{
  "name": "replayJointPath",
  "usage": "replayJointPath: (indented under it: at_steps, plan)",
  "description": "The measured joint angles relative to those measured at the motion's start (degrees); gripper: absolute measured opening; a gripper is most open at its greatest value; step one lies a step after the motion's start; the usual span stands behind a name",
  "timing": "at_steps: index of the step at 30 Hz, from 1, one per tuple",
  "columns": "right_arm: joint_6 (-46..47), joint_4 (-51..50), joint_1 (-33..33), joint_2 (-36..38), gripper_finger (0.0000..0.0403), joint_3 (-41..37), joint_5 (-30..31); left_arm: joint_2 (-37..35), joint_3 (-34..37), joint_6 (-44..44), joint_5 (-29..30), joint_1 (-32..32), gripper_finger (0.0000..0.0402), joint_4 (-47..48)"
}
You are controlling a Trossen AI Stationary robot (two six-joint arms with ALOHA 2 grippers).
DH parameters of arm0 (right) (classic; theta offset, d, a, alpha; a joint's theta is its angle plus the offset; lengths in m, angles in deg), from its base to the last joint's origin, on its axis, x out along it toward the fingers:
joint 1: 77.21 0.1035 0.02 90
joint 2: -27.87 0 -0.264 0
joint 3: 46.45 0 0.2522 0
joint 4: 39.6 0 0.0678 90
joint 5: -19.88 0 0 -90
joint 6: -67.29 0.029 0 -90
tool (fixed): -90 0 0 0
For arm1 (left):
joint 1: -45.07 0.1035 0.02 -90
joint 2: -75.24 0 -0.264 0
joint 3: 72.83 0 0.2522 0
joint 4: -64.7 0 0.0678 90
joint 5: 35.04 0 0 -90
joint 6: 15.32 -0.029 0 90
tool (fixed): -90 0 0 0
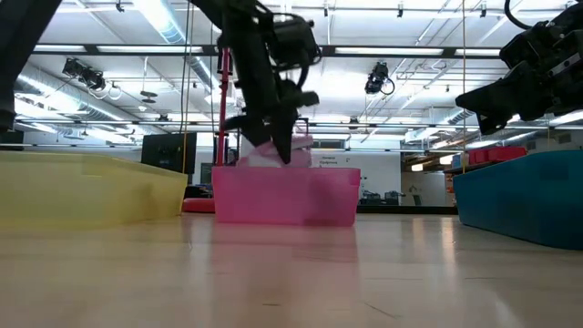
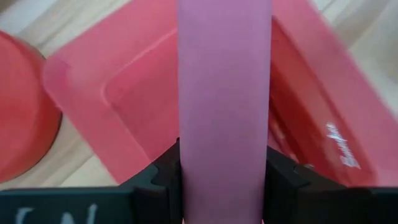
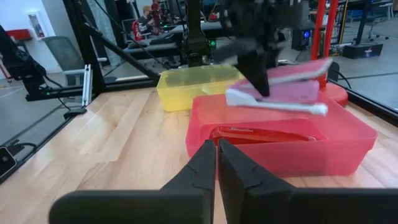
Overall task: Pick and place Stapler, Stapler remover, tape
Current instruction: Put the pink stapler into the red bin
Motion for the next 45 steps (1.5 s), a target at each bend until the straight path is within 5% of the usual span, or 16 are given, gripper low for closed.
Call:
replayJointPath:
  at_steps: [11,25,39,45]
  plan:
    - [0.0,0.0,0.0,0.0,0.0021,0.0,0.0,6.9,0.0,2.8,1.1,1.1,0.015,-3.0]
    - [0.0,0.0,0.0,0.0,0.0021,0.0,0.0,7.1,0.0,0.7,1.0,1.6,0.0163,-4.5]
    - [0.0,0.0,0.0,0.0,0.0021,0.0,0.0,7.0,0.0,-0.3,2.6,1.2,0.026,-5.2]
    - [0.0,0.0,0.0,0.0,0.0021,0.0,0.0,4.9,0.0,-3.7,6.9,0.4,0.0268,-5.3]
